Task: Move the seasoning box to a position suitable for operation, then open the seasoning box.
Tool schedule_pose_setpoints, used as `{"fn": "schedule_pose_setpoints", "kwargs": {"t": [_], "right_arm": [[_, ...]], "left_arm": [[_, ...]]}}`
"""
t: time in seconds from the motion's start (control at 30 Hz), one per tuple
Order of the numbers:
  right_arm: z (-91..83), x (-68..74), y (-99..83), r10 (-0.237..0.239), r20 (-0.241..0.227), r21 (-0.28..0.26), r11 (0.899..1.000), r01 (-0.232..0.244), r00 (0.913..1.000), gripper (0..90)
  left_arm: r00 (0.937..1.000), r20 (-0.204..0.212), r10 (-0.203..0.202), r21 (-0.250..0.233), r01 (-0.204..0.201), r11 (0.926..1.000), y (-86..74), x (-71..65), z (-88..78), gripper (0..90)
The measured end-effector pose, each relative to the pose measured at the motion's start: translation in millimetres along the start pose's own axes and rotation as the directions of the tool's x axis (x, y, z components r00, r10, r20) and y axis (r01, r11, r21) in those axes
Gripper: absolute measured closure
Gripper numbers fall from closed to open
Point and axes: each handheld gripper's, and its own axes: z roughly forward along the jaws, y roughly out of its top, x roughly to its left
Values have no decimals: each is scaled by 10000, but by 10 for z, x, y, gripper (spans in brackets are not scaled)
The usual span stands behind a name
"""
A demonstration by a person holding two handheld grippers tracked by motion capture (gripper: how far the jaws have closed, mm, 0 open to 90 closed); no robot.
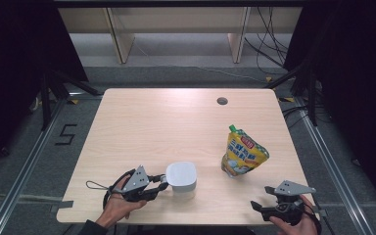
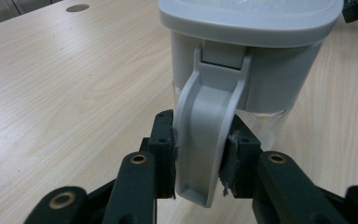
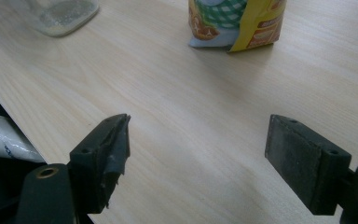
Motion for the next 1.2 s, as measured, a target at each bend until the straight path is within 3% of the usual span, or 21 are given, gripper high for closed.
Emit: {"fn": "schedule_pose_setpoints", "kwargs": {"t": [0.17,0.3,0.47,0.5,0.57,0.6,0.63,0.7,0.73,0.77,0.8,0.87,0.9,0.93,1.0,1.03,1.07,1.1,1.13,1.17,1.2], "right_arm": [[3,0,2,-23,-23,-12,10000,22,10000,230],[6,6,2,11,-125,-10,10000,-12,9999,230],[15,-9,-2,29,-353,-91,10000,-32,9994,230],[15,-40,1,-192,-430,-129,9997,187,9989,229],[12,-24,-8,77,-359,-110,9999,-81,9993,229],[9,-53,-3,-352,-180,-182,9992,349,9992,229],[15,-28,-9,56,-361,-115,9999,-60,9993,229],[13,-25,-10,60,-248,-204,9998,-65,9997,229],[16,-21,-9,79,-208,-218,9997,-84,9998,229],[19,-19,-6,80,-203,-191,9998,-84,9998,229],[13,-20,1,13,-84,-91,10000,-14,10000,229],[32,-7,5,170,-203,-128,9998,-172,9996,229],[28,-32,16,-233,-54,-119,9997,232,9997,229],[29,-25,18,-194,-95,-122,9997,193,9998,229],[50,-29,26,-181,-411,-113,9998,176,9990,229],[49,-11,27,-61,-178,-107,9999,59,9998,229],[64,-46,33,-393,-238,-230,9990,387,9989,229],[64,-46,39,-293,-514,-75,9996,289,9982,229],[60,-41,38,-318,-305,-86,9995,315,9990,229],[60,-9,30,88,-327,-51,9999,-89,9994,229],[64,-21,30,-42,-322,-83,10000,39,9995,229]], "left_arm": [[9999,145,46,-121,-44,9999,-11,8,11,685],[9988,313,364,-90,-361,9993,5,6,31,684],[9993,292,214,-60,-212,9998,14,-7,43,680],[9994,240,239,-19,-238,9997,18,-8,43,672],[9999,120,62,-28,-62,10000,27,1,40,616],[9996,59,272,42,-272,9996,36,16,20,598],[9999,103,-5,-21,5,10000,32,10,12,586],[9998,130,157,66,-158,9999,35,20,-39,551],[9998,63,-170,-8,170,9999,27,0,-57,529],[10000,9,-29,22,29,10000,26,13,-88,504],[9991,7,-420,-75,420,9991,18,-3,-107,488],[9985,-159,-531,-80,530,9986,17,-10,-168,457],[9980,-195,-605,-115,603,9981,21,-16,-194,436],[9986,-244,-470,-92,468,9989,31,-15,-226,422],[9957,-444,-814,-89,810,9967,53,-45,-280,407],[9966,-472,-681,-131,675,9976,76,-40,-313,392],[9915,-594,-1155,-303,1139,9930,90,-66,-330,383],[9928,-720,-955,-237,940,9953,120,-58,-368,380],[9912,-716,-1116,-348,1094,9934,140,-67,-389,384],[9900,-771,-1185,-414,1156,9924,162,-78,-410,398],[9885,-904,-1211,-439,1176,9921,183,-89,-426,415]]}}
